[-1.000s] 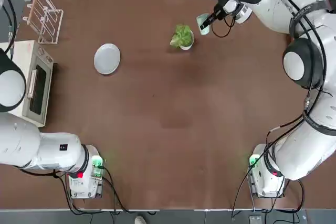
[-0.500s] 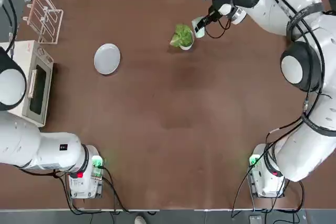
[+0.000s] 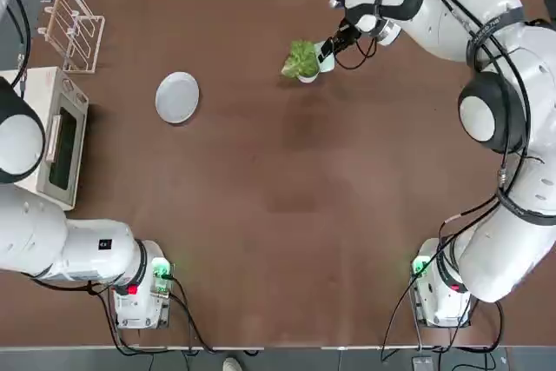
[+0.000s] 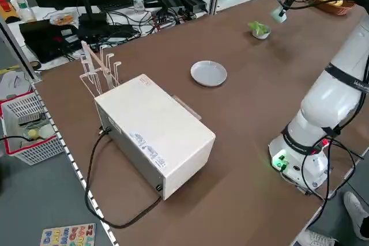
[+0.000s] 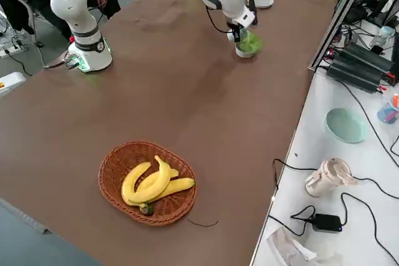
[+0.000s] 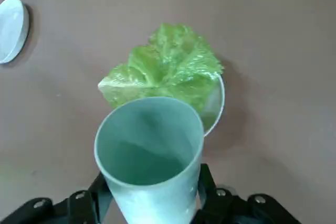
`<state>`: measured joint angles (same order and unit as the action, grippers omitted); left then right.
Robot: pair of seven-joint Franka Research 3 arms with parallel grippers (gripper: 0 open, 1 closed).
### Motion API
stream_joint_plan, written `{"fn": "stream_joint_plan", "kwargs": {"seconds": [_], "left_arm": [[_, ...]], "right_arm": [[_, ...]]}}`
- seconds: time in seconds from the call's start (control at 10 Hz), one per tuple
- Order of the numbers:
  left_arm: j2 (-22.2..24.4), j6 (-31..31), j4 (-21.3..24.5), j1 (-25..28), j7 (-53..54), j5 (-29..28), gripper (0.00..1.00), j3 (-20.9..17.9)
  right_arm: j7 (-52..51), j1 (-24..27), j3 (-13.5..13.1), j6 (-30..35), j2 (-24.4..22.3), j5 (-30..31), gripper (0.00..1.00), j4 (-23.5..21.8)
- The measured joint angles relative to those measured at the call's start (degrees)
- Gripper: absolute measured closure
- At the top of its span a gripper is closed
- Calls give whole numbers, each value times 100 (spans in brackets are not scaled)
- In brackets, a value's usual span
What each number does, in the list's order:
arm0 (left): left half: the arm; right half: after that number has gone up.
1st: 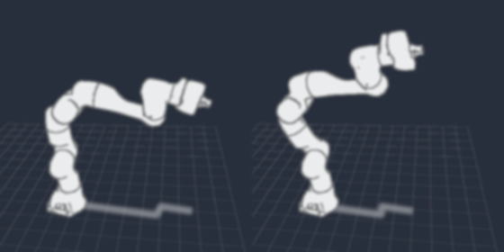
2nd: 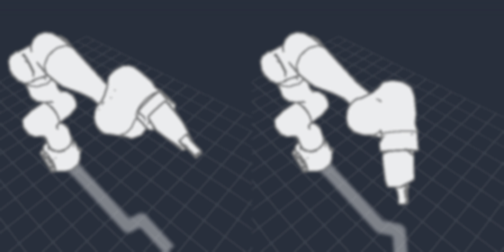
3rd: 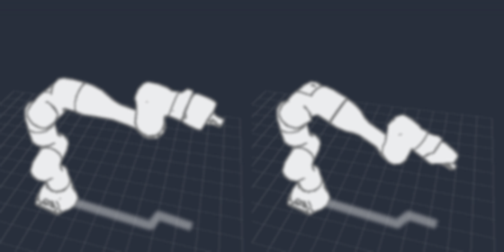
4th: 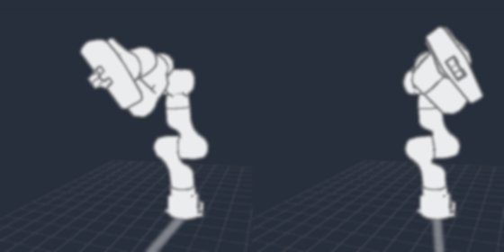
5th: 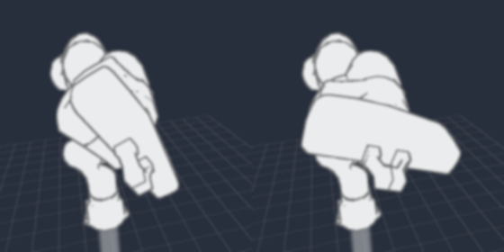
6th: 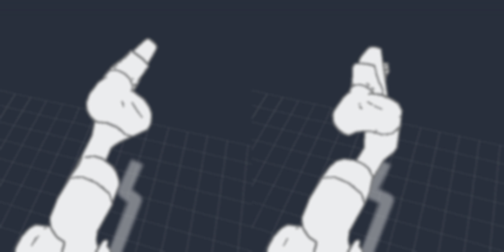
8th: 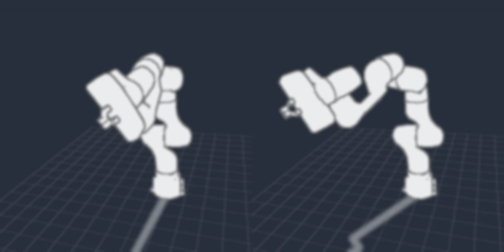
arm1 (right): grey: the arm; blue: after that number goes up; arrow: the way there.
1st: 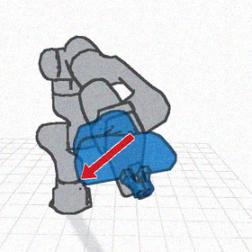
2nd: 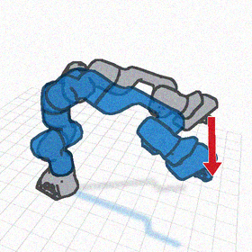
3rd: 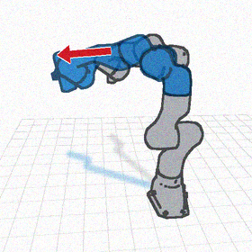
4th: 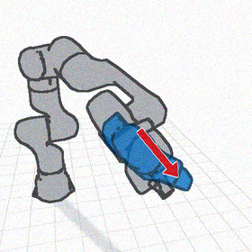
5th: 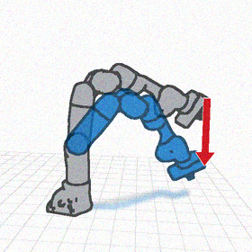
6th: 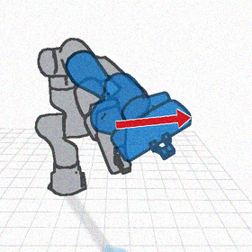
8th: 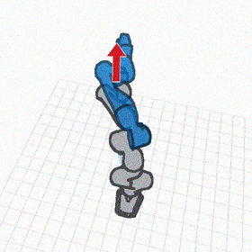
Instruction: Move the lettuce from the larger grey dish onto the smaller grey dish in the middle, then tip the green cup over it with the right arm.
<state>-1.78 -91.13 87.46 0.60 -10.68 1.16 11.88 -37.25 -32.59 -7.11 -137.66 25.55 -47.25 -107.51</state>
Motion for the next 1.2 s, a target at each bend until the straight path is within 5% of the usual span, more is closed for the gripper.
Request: {"fn": "stream_joint_plan", "kwargs": {"seconds": [0.4, 1.2], "left_arm": [[-23, 3, -3, 5, -6, -36, 0, -4], [-51, 28, -9, 18, -6, -45, 0, -14]], "right_arm": [[635, -362, -451, 252, 263, 6, 32, 357], [1684, -414, -739, 1289, 757, 24, 32, 1265]]}}
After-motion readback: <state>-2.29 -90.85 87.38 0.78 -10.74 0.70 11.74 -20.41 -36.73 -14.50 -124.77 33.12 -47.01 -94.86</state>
